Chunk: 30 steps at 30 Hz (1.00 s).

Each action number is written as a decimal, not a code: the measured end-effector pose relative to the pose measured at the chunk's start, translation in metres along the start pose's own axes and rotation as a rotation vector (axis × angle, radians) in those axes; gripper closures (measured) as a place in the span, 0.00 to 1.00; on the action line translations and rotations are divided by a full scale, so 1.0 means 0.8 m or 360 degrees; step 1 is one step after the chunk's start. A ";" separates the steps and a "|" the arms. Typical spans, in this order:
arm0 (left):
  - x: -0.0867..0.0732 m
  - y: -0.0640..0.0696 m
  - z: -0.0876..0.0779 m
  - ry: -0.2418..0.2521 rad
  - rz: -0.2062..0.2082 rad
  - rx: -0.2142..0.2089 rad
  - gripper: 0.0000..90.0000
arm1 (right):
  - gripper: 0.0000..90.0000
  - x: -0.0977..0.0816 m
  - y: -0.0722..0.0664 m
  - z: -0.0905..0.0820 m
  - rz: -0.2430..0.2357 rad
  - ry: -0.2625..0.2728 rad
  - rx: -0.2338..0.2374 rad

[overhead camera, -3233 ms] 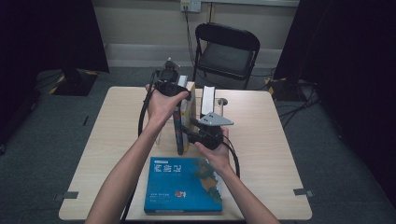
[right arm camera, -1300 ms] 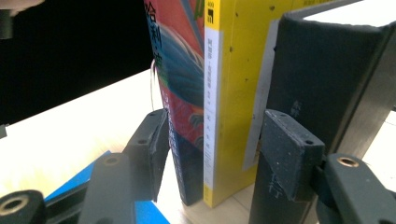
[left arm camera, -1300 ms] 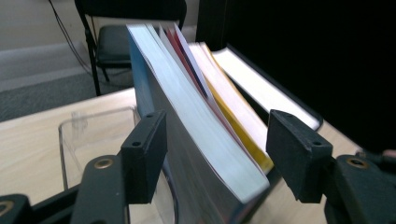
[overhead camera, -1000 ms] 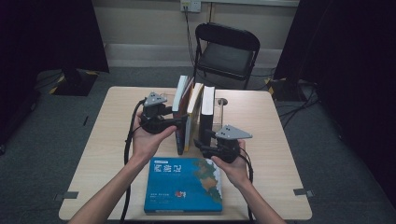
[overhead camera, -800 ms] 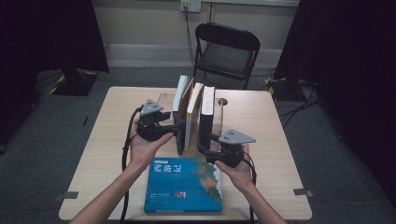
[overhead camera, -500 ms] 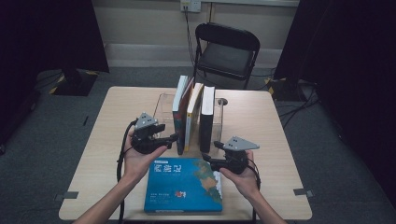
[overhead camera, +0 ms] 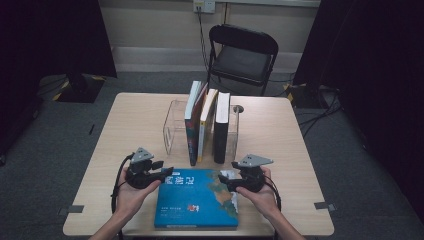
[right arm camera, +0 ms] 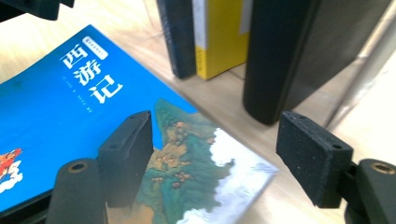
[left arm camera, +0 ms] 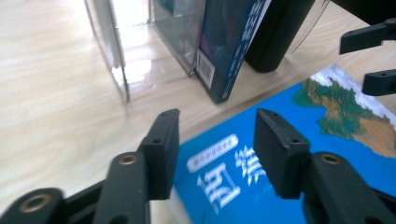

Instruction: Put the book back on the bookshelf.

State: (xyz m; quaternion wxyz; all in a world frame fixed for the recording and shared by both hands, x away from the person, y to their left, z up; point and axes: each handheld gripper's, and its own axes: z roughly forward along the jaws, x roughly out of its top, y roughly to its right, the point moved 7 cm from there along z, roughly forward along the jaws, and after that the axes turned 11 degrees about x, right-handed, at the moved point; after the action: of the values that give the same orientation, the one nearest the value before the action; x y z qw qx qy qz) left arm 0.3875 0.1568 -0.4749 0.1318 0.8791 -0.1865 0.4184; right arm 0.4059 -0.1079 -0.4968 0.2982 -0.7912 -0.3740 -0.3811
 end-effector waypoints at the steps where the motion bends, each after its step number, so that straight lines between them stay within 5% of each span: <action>1: -0.005 -0.001 -0.002 -0.0013 -0.0014 0.0007 0.58 | 0.29 -0.001 -0.001 0.003 -0.0007 -0.0010 0.0009; 6: -0.038 -0.009 -0.007 -0.0104 -0.0036 -0.0027 0.55 | 0.26 -0.004 -0.003 0.018 -0.0020 -0.0051 0.0040; 15: -0.058 -0.012 0.011 -0.0216 -0.0062 -0.0043 0.48 | 0.24 -0.002 0.004 0.044 0.0009 -0.0077 0.0092; 21: -0.058 0.001 0.009 -0.0213 0.0013 -0.0070 0.56 | 0.23 -0.011 -0.001 0.050 -0.0001 -0.0109 0.0128; 25: -0.058 -0.001 0.013 -0.0228 -0.0046 -0.0105 0.55 | 0.23 -0.013 -0.002 0.048 -0.0012 -0.0115 0.0110; 30: -0.056 0.001 0.015 -0.0233 -0.0028 -0.0085 0.54 | 0.23 -0.015 -0.006 0.041 -0.0055 -0.0131 0.0066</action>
State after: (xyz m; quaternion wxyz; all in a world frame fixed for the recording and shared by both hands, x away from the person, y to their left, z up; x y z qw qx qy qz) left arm 0.3693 0.1610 -0.5175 0.1448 0.9051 -0.1990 0.3467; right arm 0.4094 -0.0851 -0.5232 0.2923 -0.7932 -0.4074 -0.3456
